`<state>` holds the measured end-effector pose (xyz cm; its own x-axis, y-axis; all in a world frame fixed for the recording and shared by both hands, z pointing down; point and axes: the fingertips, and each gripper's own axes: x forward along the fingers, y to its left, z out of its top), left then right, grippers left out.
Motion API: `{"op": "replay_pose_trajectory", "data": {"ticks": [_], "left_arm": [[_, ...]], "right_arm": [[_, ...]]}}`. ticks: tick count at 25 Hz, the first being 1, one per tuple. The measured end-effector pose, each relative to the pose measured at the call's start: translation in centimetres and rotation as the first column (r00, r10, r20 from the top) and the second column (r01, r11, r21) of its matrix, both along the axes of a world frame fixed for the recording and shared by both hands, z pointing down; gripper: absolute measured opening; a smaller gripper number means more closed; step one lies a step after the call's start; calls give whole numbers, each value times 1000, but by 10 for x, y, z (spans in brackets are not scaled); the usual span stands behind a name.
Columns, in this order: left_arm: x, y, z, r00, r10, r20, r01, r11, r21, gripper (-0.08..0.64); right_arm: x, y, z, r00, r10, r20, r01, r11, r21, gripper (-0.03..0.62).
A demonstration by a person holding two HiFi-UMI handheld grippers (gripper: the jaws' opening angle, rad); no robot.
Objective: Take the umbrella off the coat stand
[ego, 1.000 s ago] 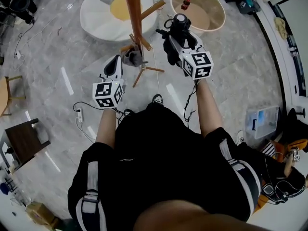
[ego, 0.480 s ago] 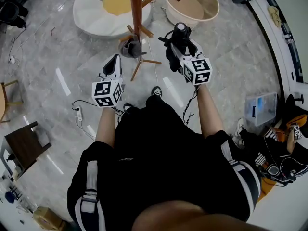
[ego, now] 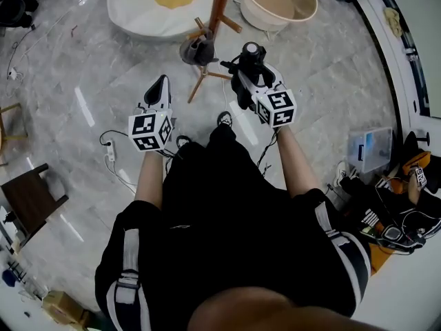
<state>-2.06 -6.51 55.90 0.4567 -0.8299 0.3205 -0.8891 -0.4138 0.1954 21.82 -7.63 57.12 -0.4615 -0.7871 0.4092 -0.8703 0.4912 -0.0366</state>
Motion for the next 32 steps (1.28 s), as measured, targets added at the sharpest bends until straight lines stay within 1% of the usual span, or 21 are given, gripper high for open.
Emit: {"op": "replay_pose_trajectory", "data": {"ticks": [7, 12, 16, 19, 22, 25, 27, 29, 30, 32], "left_arm": [[-62, 38, 9, 998, -61, 1, 61, 998, -19, -3], [-108, 68, 16, 992, -125, 6, 125, 992, -29, -3], [-142, 92, 17, 981, -193, 11, 193, 980, -41, -3], [-162, 104, 14, 967, -255, 13, 256, 966, -43, -3], [-184, 113, 9, 942, -336, 20, 336, 941, -32, -3], [-207, 122, 3, 905, -424, 21, 425, 905, -16, -3], [-215, 130, -1, 888, -460, 22, 460, 888, -9, -3], [-223, 140, -4, 871, -490, 25, 491, 871, -11, -3], [-229, 144, -8, 858, -512, 24, 513, 859, -9, -3], [-245, 146, -21, 825, -566, 16, 565, 825, 17, -3]], "right_arm": [[-73, 30, 8, 995, -95, -8, 95, 996, 0, 238], [-130, 43, 11, 985, -173, 13, 173, 985, -4, 238], [-177, 49, 8, 971, -237, 33, 238, 971, 0, 238], [-209, 47, 3, 955, -294, 48, 294, 956, 6, 236], [-244, 42, -5, 926, -369, 77, 368, 930, 22, 236], [-283, 37, -14, 887, -448, 115, 446, 894, 45, 236], [-303, 38, -19, 866, -485, 118, 482, 874, 56, 236], [-316, 42, -24, 854, -506, 119, 503, 862, 57, 236], [-324, 42, -28, 846, -518, 125, 515, 855, 61, 236], [-343, 36, -43, 825, -549, 137, 542, 836, 87, 236]]}}
